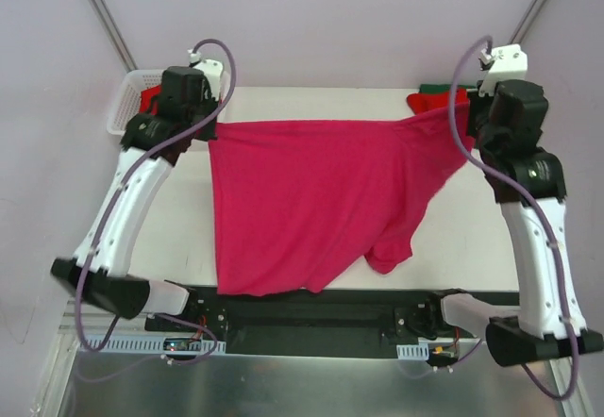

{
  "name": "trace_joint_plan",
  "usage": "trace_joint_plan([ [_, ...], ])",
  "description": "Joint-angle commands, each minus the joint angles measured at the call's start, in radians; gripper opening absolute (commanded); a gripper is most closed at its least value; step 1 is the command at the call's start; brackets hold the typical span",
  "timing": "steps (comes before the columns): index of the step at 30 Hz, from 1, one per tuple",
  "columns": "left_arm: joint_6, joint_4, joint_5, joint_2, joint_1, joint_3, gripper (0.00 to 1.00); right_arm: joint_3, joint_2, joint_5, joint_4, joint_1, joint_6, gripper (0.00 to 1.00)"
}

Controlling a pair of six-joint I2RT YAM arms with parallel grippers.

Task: Fold and stack the t-shirts
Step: Flatten out the tshirt

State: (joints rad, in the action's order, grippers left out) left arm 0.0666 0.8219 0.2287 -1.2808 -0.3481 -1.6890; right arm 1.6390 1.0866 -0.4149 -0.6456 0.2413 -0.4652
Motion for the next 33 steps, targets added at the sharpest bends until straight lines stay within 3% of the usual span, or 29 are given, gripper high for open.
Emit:
trace_joint_plan([
  [1, -0.008, -0.220, -0.041, -0.136, 0.087, 0.075, 0.00, -0.070, 0.094, 0.117, 0.175, -0.151, 0.108, 0.01],
  [7, -0.024, -0.308, -0.095, -0.307, 0.121, 0.057, 0.00, -0.143, 0.246, 0.194, 0.277, -0.180, 0.154, 0.01],
  [12, -0.027, -0.303, -0.118, -0.269, 0.121, 0.028, 0.00, -0.128, 0.190, 0.248, 0.259, -0.180, 0.149, 0.01],
  [18, -0.028, -0.137, -0.227, -0.068, 0.121, -0.023, 0.00, -0.033, -0.012, 0.350, 0.093, -0.181, 0.134, 0.01],
  [24, -0.042, 0.038, -0.298, 0.274, 0.121, -0.029, 0.00, 0.125, -0.209, 0.452, -0.087, -0.181, 0.128, 0.01],
  [27, -0.056, 0.069, -0.295, 0.420, 0.120, -0.029, 0.00, 0.177, -0.301, 0.465, -0.120, -0.181, 0.132, 0.01],
  [33, -0.064, 0.168, -0.250, 0.555, 0.089, -0.164, 0.00, 0.281, -0.370, 0.484, -0.170, -0.181, 0.142, 0.01],
])
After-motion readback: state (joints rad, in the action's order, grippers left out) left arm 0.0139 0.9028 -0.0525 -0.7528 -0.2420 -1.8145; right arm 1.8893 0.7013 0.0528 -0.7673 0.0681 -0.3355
